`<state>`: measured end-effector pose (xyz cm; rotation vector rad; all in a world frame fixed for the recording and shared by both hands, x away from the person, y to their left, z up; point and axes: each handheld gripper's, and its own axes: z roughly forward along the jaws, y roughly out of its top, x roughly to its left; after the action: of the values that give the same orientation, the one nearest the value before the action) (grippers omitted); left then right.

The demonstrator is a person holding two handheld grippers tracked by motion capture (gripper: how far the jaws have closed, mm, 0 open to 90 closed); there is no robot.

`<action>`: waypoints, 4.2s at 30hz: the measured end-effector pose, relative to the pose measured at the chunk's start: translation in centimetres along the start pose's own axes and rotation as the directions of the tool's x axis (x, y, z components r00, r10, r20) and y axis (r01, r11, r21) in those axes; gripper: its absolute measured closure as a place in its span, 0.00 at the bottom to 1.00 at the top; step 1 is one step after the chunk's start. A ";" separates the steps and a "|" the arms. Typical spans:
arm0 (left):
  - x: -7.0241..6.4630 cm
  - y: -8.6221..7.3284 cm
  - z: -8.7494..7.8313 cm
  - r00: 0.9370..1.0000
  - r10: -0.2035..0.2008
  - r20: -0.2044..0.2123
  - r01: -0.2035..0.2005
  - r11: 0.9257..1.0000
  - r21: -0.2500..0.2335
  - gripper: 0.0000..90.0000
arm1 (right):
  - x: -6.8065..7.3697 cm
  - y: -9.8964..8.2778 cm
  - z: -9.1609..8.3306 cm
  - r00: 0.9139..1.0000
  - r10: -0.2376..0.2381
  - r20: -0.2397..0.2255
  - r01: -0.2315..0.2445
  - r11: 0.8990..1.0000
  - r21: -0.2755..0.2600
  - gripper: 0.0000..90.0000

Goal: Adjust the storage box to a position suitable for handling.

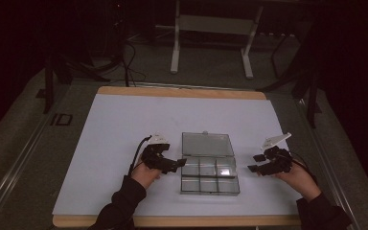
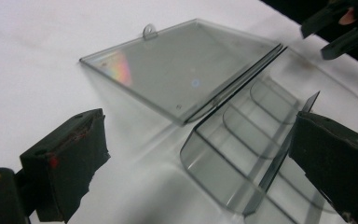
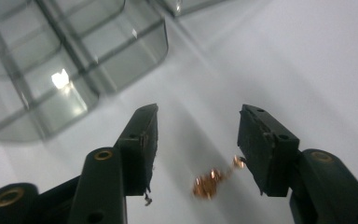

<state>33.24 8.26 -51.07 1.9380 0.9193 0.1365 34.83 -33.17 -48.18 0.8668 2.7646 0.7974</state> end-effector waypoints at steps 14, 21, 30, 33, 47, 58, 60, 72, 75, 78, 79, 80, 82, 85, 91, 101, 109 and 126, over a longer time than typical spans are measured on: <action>0.0 -1.2 -1.2 1.000 0.003 -0.014 -0.003 1.000 0.011 0.05 | -0.6 -1.8 -0.2 0.998 -0.060 -0.012 0.061 0.986 0.156 0.66; -0.3 -1.8 -1.6 1.000 0.006 -0.010 -0.006 1.000 0.011 0.05 | -0.9 -1.7 0.5 0.997 -0.070 -0.030 0.075 0.973 0.217 0.70; -0.4 -2.3 -2.0 1.000 0.003 -0.012 -0.003 1.000 -0.005 0.05 | -1.4 -0.8 1.5 0.997 -0.072 -0.028 0.077 0.955 0.287 0.75; -0.3 -2.5 -2.1 1.000 0.008 -0.018 -0.008 1.000 -0.011 0.05 | -1.4 -0.5 1.7 0.997 -0.079 -0.023 0.082 0.945 0.315 0.77; 0.0 -3.7 -2.1 1.000 -0.002 -0.029 0.001 0.999 -0.037 0.05 | -0.6 0.4 2.0 0.994 -0.108 -0.006 0.102 0.922 0.374 0.93; 0.0 -3.7 -2.1 0.999 0.000 -0.032 -0.001 0.999 -0.045 0.05 | -0.8 0.4 1.5 0.995 -0.098 -0.022 0.100 0.928 0.358 0.94; 0.1 -3.7 -2.1 0.999 -0.002 -0.032 0.000 0.999 -0.044 0.05 | -0.7 0.6 1.1 0.995 -0.098 -0.021 0.099 0.931 0.352 0.94; 0.0 -3.8 -2.0 0.999 0.005 -0.032 -0.007 0.999 -0.039 0.05 | -0.4 1.6 -1.1 0.992 -0.122 -0.009 0.119 0.943 0.311 0.94; 0.0 -3.8 -2.0 1.000 0.003 -0.031 -0.004 0.999 -0.041 0.05 | -0.3 1.9 -1.6 0.992 -0.123 -0.007 0.120 0.946 0.301 0.94; 0.0 -3.8 -2.0 1.000 0.004 -0.030 -0.005 0.999 -0.041 0.05 | -0.2 2.1 -2.0 0.991 -0.134 -0.004 0.129 0.947 0.295 0.94; 0.0 -3.8 -2.0 1.000 0.003 -0.030 -0.004 0.999 -0.042 0.05 | -0.1 2.2 -2.1 0.991 -0.136 0.000 0.130 0.948 0.292 0.93; 0.0 -3.8 -2.0 1.000 0.003 -0.031 -0.004 0.999 -0.042 0.05 | -0.1 2.4 -2.2 0.991 -0.134 -0.002 0.129 0.948 0.290 0.94; -0.1 -3.8 -2.1 1.000 0.007 -0.031 -0.008 0.999 -0.042 0.05 | 0.1 2.6 -2.5 0.989 -0.145 0.000 0.139 0.947 0.288 0.93; -0.1 -3.8 -2.1 0.999 0.011 -0.030 -0.012 0.999 -0.046 0.05 | 0.4 3.2 -2.8 0.987 -0.158 -0.003 0.153 0.947 0.283 0.93; -0.1 -3.8 -2.2 0.999 0.010 -0.032 -0.012 0.999 -0.048 0.05 | 1.0 4.3 -3.4 0.983 -0.185 -0.009 0.180 0.946 0.268 0.94; -0.1 -3.8 -2.2 1.000 0.010 -0.030 -0.011 0.999 -0.052 0.05 | 2.2 6.2 -4.1 0.969 -0.244 -0.036 0.245 0.937 0.251 0.93; -0.1 -3.8 -2.2 1.000 0.012 -0.027 -0.013 0.998 -0.054 0.05 | 3.3 7.8 -4.3 0.949 -0.307 -0.073 0.315 0.922 0.224 0.93; -0.1 -4.0 -2.2 1.000 0.017 -0.026 -0.018 0.998 -0.053 0.05 | 5.5 10.2 -2.7 0.912 -0.381 -0.150 0.405 0.895 0.188 0.93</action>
<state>30.01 10.82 -53.02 1.8992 0.9068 0.1941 34.54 -24.22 -40.37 0.2666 3.0132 0.4911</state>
